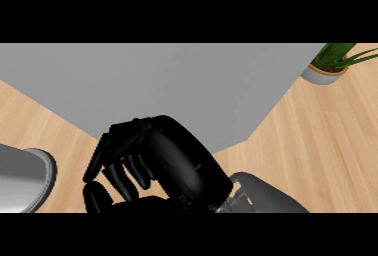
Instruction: Pick up the wine, place it into the cabinet and close the cabinet
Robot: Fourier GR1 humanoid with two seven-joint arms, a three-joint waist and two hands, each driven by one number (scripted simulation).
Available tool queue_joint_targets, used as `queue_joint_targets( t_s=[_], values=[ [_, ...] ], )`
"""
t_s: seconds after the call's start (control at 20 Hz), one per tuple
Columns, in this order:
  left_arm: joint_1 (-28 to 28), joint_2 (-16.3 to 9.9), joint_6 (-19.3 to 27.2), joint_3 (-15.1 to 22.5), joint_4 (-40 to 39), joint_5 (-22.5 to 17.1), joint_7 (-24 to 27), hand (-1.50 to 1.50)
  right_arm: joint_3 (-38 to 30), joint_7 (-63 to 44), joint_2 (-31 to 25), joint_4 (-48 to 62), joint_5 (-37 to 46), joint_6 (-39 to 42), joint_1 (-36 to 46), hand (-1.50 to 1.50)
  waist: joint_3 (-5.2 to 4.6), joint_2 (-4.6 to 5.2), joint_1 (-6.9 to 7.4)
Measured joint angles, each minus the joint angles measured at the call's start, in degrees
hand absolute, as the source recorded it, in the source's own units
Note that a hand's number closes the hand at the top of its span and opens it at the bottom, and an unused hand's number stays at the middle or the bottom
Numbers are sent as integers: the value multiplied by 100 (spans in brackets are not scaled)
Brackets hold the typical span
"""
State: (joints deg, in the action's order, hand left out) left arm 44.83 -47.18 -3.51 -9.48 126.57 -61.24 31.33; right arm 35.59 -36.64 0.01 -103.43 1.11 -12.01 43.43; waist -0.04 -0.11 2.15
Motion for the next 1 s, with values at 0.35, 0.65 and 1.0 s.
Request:
queue_joint_targets(
  t_s=[0.35, 0.65, 1.0],
  values=[
    [-183, 175, -83, 120, -44, 228, -342, -150, -794, 694, -18, 1350, -126, 288, 742, 150, -16, 13, -64],
    [-544, 335, 103, 433, 8, 469, -676, -150, -1252, 1192, 0, 2153, -305, 723, 1083, 150, -46, -12, -92],
    [-1039, 563, 564, 957, 50, 802, -917, -150, -1420, 1868, -171, 2581, -507, 1318, 1180, 150, -93, -75, -94]
  ],
)
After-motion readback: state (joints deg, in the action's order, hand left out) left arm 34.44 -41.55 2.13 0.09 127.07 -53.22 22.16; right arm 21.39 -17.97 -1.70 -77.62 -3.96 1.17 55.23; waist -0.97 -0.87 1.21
